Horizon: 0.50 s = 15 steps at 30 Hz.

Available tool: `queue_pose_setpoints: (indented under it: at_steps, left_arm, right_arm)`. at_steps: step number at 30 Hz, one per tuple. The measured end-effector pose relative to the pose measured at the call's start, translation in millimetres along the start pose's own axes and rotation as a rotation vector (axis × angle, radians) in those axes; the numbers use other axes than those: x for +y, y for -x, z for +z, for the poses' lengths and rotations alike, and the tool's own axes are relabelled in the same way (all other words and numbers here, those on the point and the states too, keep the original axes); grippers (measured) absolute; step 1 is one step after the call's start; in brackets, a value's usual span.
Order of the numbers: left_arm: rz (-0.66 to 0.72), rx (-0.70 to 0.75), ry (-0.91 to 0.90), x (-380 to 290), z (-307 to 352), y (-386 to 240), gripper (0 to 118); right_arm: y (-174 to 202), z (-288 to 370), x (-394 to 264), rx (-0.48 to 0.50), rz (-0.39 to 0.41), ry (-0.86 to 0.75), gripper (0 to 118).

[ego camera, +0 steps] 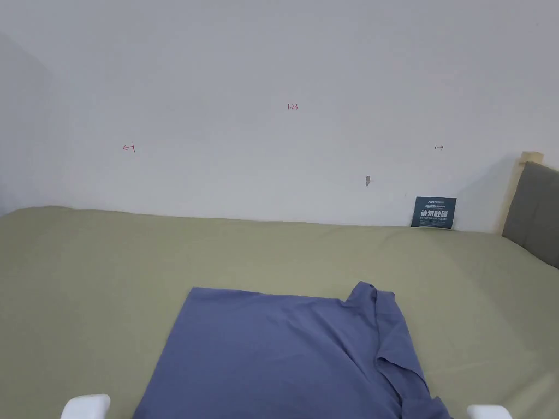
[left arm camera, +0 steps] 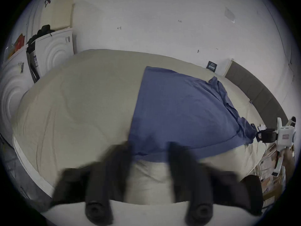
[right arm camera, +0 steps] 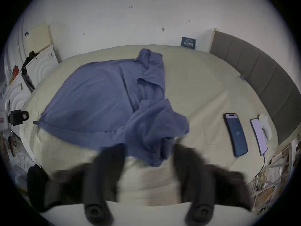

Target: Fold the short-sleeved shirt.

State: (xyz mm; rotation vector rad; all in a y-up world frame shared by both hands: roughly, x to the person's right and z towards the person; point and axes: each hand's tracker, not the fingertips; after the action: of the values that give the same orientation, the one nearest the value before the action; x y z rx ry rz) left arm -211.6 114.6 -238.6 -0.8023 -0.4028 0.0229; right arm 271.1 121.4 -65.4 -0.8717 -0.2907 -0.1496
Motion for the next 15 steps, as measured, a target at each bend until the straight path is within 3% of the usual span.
queue_pose_setpoints:
  at_steps: [2,4,7,12,13,14,15]
  left_arm:
    - [0.002,0.020,0.032,-5.3,-2.7,1.0,0]
    - [0.003,-0.005,0.039,-11.9,-4.0,2.7,0]
    - [0.001,0.008,0.055,-17.8,-4.7,4.7,0]
    - [0.049,-0.014,0.075,-20.0,-7.2,20.6,7]
    - [0.045,-0.020,0.076,-19.4,-8.9,23.7,15]
    - [0.039,-0.015,0.071,-19.0,-10.5,25.1,37]
    - [0.030,-0.004,0.065,-17.6,-13.8,24.3,69]
  right_arm:
    - [8.7,-4.0,-7.8,-0.075,0.040,0.017,0]
    - [10.3,-5.1,-14.9,-0.055,0.033,0.009,0]
    - [10.0,-4.4,-22.3,-0.018,-0.037,0.014,0]
    - [5.5,-3.5,-23.4,-0.015,-0.035,0.011,0]
    - [4.4,-3.6,-23.1,-0.011,-0.037,0.011,0]
    - [3.7,-4.0,-23.2,-0.008,-0.041,0.011,0]
    - [3.3,-4.6,-23.2,-0.009,-0.043,0.012,0]
